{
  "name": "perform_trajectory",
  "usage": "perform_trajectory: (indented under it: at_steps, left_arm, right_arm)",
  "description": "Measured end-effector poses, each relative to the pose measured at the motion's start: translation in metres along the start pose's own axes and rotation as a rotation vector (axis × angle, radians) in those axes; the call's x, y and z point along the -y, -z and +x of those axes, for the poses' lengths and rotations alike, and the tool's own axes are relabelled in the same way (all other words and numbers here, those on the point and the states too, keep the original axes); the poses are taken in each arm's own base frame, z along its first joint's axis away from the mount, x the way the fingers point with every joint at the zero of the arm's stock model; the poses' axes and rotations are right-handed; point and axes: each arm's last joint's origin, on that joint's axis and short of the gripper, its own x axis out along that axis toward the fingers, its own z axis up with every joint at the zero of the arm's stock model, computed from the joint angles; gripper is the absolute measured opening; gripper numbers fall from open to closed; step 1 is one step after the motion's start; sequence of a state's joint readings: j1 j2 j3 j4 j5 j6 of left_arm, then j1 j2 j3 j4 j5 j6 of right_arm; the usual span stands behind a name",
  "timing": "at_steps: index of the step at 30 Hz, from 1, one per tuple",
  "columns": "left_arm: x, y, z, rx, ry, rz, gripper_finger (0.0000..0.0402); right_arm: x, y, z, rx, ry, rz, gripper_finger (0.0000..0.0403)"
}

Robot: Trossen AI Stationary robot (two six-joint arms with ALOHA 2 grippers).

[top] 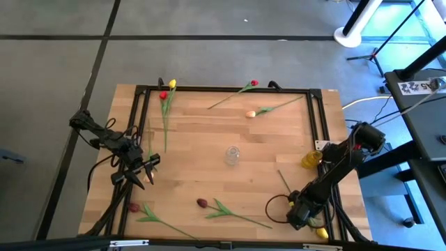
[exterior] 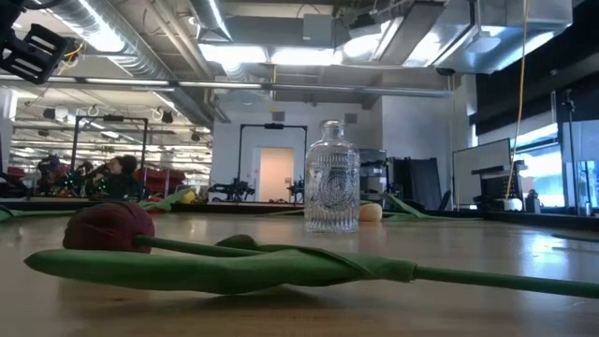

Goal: Sort flowers into vase by color
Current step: Put the bottom yellow tulip into the transparent vase

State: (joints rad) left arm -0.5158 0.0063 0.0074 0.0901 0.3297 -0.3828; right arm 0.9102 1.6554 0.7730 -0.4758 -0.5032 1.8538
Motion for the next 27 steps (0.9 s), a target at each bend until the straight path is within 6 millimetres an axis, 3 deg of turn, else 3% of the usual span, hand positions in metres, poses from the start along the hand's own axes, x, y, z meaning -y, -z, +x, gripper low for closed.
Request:
perform_trajectory:
  at_steps: [6,11,18,21,27]
  left_arm:
    - [-0.003,-0.004,0.0,0.076,-0.117,0.019,0.0153]
    - [-0.004,-0.007,-0.001,0.106,-0.176,0.169,0.0153]
    - [0.003,-0.03,-0.006,0.369,-0.24,0.319,0.0153]
    - [0.009,-0.039,-0.01,0.482,-0.209,0.354,0.0153]
    - [0.015,-0.055,-0.02,0.693,-0.33,0.471,0.0153]
  right_arm:
    - [0.003,-0.001,0.002,0.012,0.035,-0.033,0.0195]
    - [0.007,-0.003,0.002,0.06,0.068,-0.075,0.0123]
    - [0.007,-0.006,-0.002,0.074,0.055,-0.148,0.0042]
    - [0.004,-0.01,-0.014,0.067,0.002,-0.218,0.0011]
    - [0.001,-0.022,-0.064,0.135,-0.221,-0.214,0.0012]
